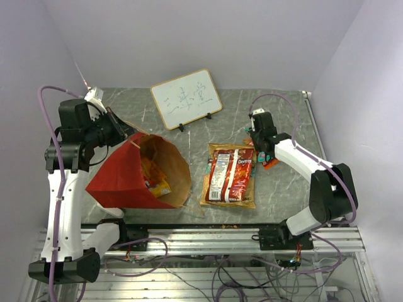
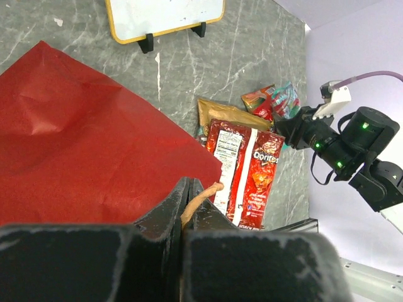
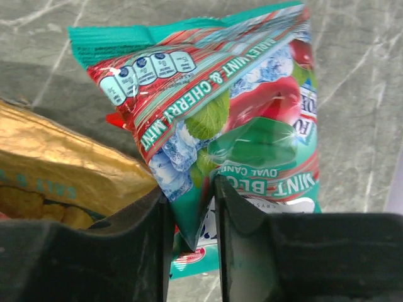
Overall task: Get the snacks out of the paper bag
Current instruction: Place the snack at the center of the board.
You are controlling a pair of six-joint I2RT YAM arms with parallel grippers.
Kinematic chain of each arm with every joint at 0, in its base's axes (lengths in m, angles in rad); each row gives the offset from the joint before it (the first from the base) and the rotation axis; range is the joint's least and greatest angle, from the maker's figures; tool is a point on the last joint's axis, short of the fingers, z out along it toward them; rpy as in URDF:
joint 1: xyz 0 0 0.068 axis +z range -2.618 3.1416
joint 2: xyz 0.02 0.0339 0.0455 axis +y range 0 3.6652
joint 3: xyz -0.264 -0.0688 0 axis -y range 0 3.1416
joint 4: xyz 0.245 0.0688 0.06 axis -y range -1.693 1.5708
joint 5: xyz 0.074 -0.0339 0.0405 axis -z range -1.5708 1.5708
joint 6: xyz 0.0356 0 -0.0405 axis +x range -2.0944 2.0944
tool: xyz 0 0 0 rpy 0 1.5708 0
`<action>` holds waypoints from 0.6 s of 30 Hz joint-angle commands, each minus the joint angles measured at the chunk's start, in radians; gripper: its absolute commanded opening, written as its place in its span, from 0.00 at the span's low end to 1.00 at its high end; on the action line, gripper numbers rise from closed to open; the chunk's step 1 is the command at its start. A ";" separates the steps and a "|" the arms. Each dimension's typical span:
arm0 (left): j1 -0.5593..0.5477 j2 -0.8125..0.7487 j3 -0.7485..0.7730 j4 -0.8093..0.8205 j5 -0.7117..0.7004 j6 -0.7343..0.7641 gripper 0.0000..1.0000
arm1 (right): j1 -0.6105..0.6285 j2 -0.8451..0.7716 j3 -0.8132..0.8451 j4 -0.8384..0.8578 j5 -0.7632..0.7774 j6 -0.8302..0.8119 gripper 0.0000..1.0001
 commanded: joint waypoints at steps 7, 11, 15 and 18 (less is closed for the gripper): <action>-0.001 -0.050 -0.041 0.036 -0.011 -0.022 0.07 | 0.006 -0.033 0.079 -0.113 -0.147 0.126 0.62; -0.002 -0.063 -0.069 0.032 0.002 -0.027 0.07 | 0.006 -0.080 0.145 -0.140 -0.171 0.113 0.74; -0.001 -0.076 -0.079 0.018 0.004 -0.024 0.07 | 0.006 -0.115 0.201 -0.142 -0.242 0.100 0.79; 0.000 -0.087 -0.084 0.007 0.007 -0.025 0.07 | 0.024 -0.126 0.226 -0.121 -0.364 0.116 0.83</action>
